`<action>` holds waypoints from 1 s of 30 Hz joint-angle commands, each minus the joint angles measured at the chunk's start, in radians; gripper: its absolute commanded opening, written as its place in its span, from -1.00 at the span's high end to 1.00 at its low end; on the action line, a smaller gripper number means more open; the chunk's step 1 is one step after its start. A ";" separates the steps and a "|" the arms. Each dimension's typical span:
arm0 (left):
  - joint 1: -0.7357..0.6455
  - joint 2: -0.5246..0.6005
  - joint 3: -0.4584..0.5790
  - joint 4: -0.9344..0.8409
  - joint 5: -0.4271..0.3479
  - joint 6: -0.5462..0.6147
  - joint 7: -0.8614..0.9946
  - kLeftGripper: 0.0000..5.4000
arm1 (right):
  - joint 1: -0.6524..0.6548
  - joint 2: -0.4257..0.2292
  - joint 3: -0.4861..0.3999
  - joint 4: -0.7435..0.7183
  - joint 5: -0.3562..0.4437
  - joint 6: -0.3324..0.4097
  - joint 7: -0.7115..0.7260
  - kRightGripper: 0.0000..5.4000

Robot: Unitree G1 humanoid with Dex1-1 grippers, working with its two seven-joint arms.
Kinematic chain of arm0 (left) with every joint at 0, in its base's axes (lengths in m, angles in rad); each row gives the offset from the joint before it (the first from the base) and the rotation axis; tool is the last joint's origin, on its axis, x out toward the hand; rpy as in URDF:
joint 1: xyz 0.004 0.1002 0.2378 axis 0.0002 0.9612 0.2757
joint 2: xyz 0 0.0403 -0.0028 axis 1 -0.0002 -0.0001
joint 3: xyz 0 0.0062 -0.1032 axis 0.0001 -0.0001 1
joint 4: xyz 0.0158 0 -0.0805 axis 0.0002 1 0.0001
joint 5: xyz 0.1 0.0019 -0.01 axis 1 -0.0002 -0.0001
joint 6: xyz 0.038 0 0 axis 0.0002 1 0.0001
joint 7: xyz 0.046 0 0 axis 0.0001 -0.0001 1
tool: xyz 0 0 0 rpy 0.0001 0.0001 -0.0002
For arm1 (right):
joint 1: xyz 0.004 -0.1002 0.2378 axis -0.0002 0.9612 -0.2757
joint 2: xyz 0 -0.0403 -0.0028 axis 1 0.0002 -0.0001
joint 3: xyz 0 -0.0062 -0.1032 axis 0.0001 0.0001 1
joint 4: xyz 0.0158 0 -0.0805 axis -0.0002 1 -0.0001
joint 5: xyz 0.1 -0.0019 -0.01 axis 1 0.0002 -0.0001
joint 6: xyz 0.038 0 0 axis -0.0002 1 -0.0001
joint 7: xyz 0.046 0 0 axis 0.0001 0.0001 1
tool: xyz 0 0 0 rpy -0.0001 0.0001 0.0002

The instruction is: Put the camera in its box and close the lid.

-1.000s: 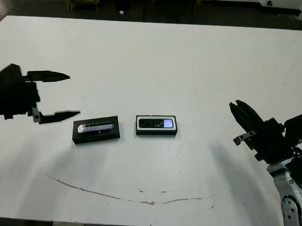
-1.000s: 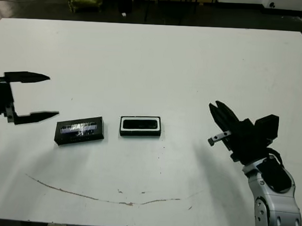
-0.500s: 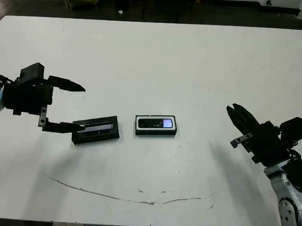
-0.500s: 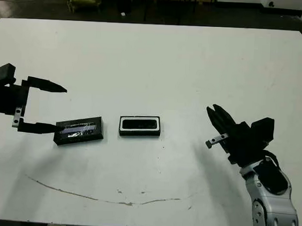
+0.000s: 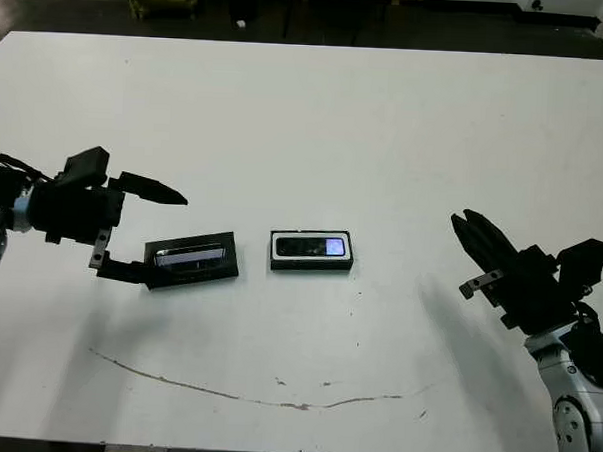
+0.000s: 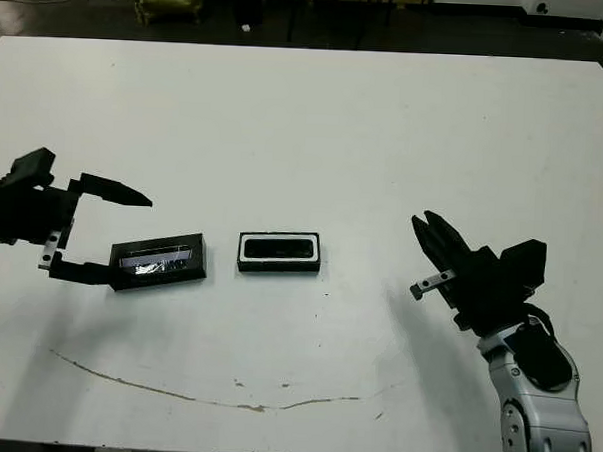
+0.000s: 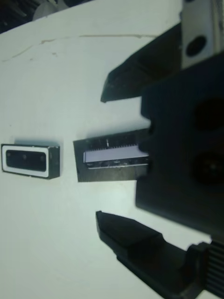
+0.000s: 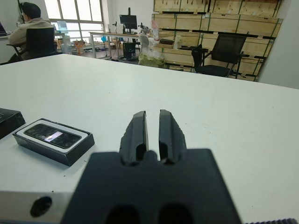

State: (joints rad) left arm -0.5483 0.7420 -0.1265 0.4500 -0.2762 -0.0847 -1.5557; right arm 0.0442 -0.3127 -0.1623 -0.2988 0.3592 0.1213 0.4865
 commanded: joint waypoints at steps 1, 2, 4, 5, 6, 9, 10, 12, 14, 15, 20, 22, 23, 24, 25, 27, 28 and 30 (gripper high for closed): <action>0.013 -0.010 -0.017 0.037 0.037 -0.024 -0.001 -0.99 | 0.013 -0.007 0.002 0.004 0.013 0.028 0.000 1.00; 0.010 -0.014 -0.023 0.050 0.044 -0.032 -0.004 -0.99 | 0.016 -0.008 0.002 -0.007 0.015 0.037 -0.005 1.00; 0.004 -0.024 -0.030 0.075 0.059 -0.050 -0.003 -0.99 | 0.017 -0.007 0.003 -0.015 0.021 0.037 -0.003 1.00; 0.004 -0.027 -0.033 0.084 0.067 -0.054 0.003 -0.99 | 0.018 -0.005 0.002 -0.022 0.030 0.041 -0.003 1.00; 0.001 -0.029 -0.039 0.090 0.078 -0.054 0.008 -0.99 | 0.020 -0.004 0.002 -0.036 0.038 0.050 -0.006 1.00; -0.017 -0.037 -0.053 0.114 0.102 -0.043 0.008 -0.99 | 0.022 -0.006 -0.001 -0.051 0.064 0.052 0.005 1.00; -0.022 -0.042 -0.054 0.128 0.105 -0.043 0.005 -0.99 | 0.021 -0.008 -0.002 -0.052 0.068 0.053 0.005 1.00; -0.028 -0.049 -0.056 0.150 0.112 -0.056 0.008 -0.99 | 0.024 -0.011 -0.001 -0.062 0.060 0.061 -0.009 1.00; -0.030 -0.055 -0.056 0.165 0.117 -0.069 0.011 -0.99 | 0.026 -0.012 0.000 -0.072 0.053 0.067 -0.020 1.00; -0.032 -0.057 -0.059 0.170 0.123 -0.076 0.011 -0.99 | 0.027 -0.014 0.000 -0.076 0.051 0.071 -0.024 1.00; -0.037 -0.071 -0.057 0.204 0.128 -0.099 0.011 -0.99 | 0.027 -0.009 0.000 -0.068 0.058 0.061 -0.018 1.00; -0.038 -0.076 -0.055 0.217 0.128 -0.095 0.013 -0.99 | 0.026 -0.007 0.000 -0.068 0.066 0.055 -0.011 1.00; -0.037 -0.077 -0.054 0.224 0.133 -0.109 0.020 -0.99 | 0.027 -0.006 0.001 -0.071 0.070 0.052 -0.007 1.00; -0.036 -0.079 -0.053 0.230 0.136 -0.125 0.025 -0.99 | 0.028 -0.006 0.001 -0.076 0.070 0.053 -0.007 1.00; -0.036 -0.082 -0.052 0.239 0.137 -0.137 0.028 -0.99 | 0.028 -0.003 0.000 -0.077 0.085 0.052 0.002 1.00; -0.041 -0.084 -0.055 0.251 0.140 -0.126 0.030 -0.99 | 0.029 -0.004 -0.002 -0.079 0.098 0.054 0.009 1.00; -0.044 -0.087 -0.055 0.261 0.139 -0.128 0.027 -0.99 | 0.029 -0.004 -0.002 -0.075 0.105 0.050 0.015 1.00; -0.051 -0.091 -0.054 0.280 0.139 -0.138 0.017 -0.99 | 0.029 -0.006 -0.002 -0.067 0.100 0.043 0.018 1.00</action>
State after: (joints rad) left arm -0.5916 0.6571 -0.1786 0.7079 -0.1523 -0.2130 -1.5304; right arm 0.0560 -0.3143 -0.1629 -0.3772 0.4591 0.1675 0.4987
